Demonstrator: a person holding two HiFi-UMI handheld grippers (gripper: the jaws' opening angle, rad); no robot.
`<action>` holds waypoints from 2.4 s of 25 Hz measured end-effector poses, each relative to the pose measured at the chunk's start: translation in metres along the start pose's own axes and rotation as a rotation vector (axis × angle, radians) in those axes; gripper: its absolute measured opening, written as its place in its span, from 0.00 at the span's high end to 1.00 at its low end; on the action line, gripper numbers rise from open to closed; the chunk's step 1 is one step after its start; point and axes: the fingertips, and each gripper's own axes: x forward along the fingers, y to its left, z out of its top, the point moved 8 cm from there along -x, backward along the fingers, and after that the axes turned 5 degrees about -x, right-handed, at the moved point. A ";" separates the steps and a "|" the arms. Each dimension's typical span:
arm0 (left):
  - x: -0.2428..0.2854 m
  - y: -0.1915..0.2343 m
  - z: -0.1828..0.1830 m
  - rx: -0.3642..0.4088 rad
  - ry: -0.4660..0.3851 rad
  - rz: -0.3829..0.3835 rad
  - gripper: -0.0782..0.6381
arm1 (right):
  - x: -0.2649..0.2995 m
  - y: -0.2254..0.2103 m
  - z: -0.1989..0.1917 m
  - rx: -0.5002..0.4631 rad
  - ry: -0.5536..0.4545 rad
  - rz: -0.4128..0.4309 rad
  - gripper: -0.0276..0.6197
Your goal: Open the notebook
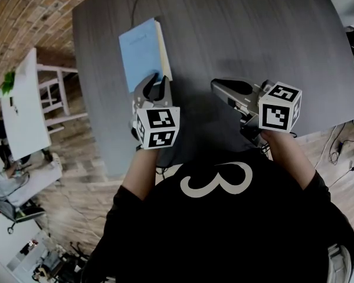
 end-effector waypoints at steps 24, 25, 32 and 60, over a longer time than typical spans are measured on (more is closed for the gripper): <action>-0.030 0.028 0.010 -0.058 -0.042 0.082 0.85 | 0.009 0.025 0.009 -0.046 0.004 0.047 0.95; -0.031 0.029 0.011 -0.070 -0.048 0.083 0.85 | 0.010 0.025 0.010 -0.050 0.003 0.051 0.95; -0.046 0.042 0.016 -0.172 -0.106 0.088 0.85 | 0.014 0.034 0.015 -0.078 0.006 0.075 0.95; -0.110 0.090 -0.048 -0.588 -0.162 0.146 0.85 | 0.049 0.080 0.017 -0.170 0.085 0.143 0.95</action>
